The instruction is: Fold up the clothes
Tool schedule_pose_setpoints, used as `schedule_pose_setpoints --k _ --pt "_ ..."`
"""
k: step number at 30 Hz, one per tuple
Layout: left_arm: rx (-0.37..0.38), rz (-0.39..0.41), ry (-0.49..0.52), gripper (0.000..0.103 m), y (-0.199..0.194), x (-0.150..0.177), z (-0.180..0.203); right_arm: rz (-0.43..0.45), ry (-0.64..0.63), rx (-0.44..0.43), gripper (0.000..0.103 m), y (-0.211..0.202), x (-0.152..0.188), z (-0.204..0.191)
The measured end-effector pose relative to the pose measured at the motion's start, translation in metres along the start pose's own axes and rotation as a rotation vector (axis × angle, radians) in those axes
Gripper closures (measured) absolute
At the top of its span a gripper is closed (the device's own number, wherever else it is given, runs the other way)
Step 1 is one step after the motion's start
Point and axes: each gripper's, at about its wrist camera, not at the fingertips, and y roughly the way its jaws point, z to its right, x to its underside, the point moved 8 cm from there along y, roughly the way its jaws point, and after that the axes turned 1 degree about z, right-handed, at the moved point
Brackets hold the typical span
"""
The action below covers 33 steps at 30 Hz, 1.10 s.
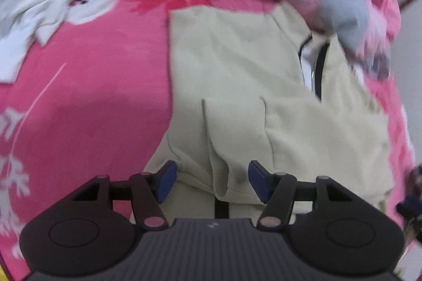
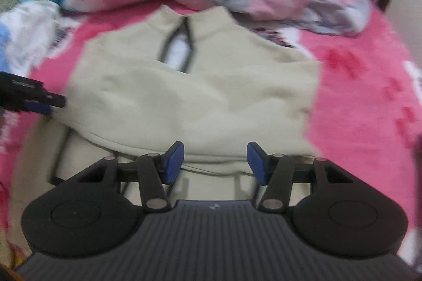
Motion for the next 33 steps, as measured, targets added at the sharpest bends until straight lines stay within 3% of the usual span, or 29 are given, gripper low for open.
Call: schedule_pose_setpoints --k 5,9,14,17,21,25,26,27,28,30,33 --pt "0.007 -0.033 0.027 0.044 -0.015 -0.002 0.0 -0.001 0.07 0.1 0.051 -0.007 0.011 0.032" --pt "-0.022 -0.004 0.022 0.044 -0.047 0.003 -0.007 -0.008 0.116 0.116 0.051 -0.006 0.019 0.053" --pt "0.014 -0.009 0.027 0.043 -0.026 -0.009 0.009 0.001 0.037 0.151 0.051 0.008 0.017 0.066" --pt "-0.019 -0.046 0.047 0.046 0.008 -0.014 0.014 -0.019 -0.047 0.176 0.051 0.021 0.015 0.072" --pt "-0.07 -0.075 0.083 0.058 0.035 -0.015 0.016 -0.049 -0.183 0.213 0.053 0.037 0.016 0.081" --pt "-0.127 -0.034 0.093 0.085 0.037 -0.013 0.012 -0.092 -0.286 0.203 0.055 0.062 0.022 0.091" --pt "-0.138 -0.022 0.092 0.09 0.036 -0.013 0.012 -0.098 -0.285 0.191 0.06 0.067 0.022 0.093" --pt "-0.137 -0.007 0.086 0.094 0.035 -0.014 0.012 -0.103 -0.284 0.179 0.083 0.071 0.023 0.095" --pt "-0.14 0.009 0.077 0.095 0.031 -0.016 0.013 -0.108 -0.283 0.167 0.093 0.076 0.024 0.097" --pt "-0.145 0.042 0.059 0.096 0.024 -0.019 0.015 -0.111 -0.282 0.147 0.093 0.082 0.024 0.1" --pt "-0.159 0.158 0.067 0.096 -0.001 -0.035 0.023 -0.016 -0.278 0.177 0.093 0.05 0.017 0.094"
